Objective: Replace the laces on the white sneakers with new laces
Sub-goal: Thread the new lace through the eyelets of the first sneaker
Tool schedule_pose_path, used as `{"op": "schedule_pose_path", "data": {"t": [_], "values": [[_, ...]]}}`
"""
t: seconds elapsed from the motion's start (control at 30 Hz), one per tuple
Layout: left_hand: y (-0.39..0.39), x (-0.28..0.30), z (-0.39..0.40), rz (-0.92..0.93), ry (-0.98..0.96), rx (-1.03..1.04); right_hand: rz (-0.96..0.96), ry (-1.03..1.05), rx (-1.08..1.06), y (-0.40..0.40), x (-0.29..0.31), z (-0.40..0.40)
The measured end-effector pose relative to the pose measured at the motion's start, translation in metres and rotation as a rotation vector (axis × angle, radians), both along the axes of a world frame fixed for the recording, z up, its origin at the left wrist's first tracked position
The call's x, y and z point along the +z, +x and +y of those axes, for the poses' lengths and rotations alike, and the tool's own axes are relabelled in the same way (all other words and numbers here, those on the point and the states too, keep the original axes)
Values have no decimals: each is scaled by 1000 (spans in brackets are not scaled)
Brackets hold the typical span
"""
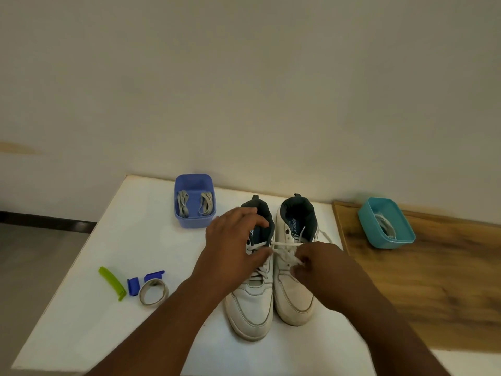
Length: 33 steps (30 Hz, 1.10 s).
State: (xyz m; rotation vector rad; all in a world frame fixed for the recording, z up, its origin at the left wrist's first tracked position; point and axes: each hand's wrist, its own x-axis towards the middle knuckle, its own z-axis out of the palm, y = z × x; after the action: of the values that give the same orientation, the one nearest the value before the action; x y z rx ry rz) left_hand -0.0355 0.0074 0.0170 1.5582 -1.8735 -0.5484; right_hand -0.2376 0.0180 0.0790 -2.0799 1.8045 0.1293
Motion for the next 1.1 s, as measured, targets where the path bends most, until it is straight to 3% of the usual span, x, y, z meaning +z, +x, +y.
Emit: {"op": "schedule_pose_path", "data": {"t": [0.17,0.3,0.4,0.43,0.47,0.53,0.57,0.67,0.8,0.87,0.97,1.1], "values": [[-9,16,11,78,-28,-280,-864,-30,-90,7,38,9],[-8,20,14,136,29,-260,-1307,116,-238,8,37,7],[-13,31,17,338,131,-280,-1517,132,-398,0,35,5],[-14,36,18,415,116,-257,-1455,89,-444,0,31,4],[-14,41,19,476,82,-231,-1277,21,-451,0,26,3],[-13,55,22,589,-1,-177,-819,-107,-315,3,14,2],[-12,61,24,640,-41,-149,-702,-113,-222,6,9,3],[-9,76,30,727,-149,-89,-708,48,53,20,1,14],[-5,90,42,839,-280,-33,-653,-42,289,42,-8,22],[0,97,46,900,-345,8,-608,-125,287,49,-9,22],[15,107,43,1139,-423,177,-529,-147,194,40,-7,13],[41,106,28,1505,-259,587,-265,156,136,3,-7,4]]}}
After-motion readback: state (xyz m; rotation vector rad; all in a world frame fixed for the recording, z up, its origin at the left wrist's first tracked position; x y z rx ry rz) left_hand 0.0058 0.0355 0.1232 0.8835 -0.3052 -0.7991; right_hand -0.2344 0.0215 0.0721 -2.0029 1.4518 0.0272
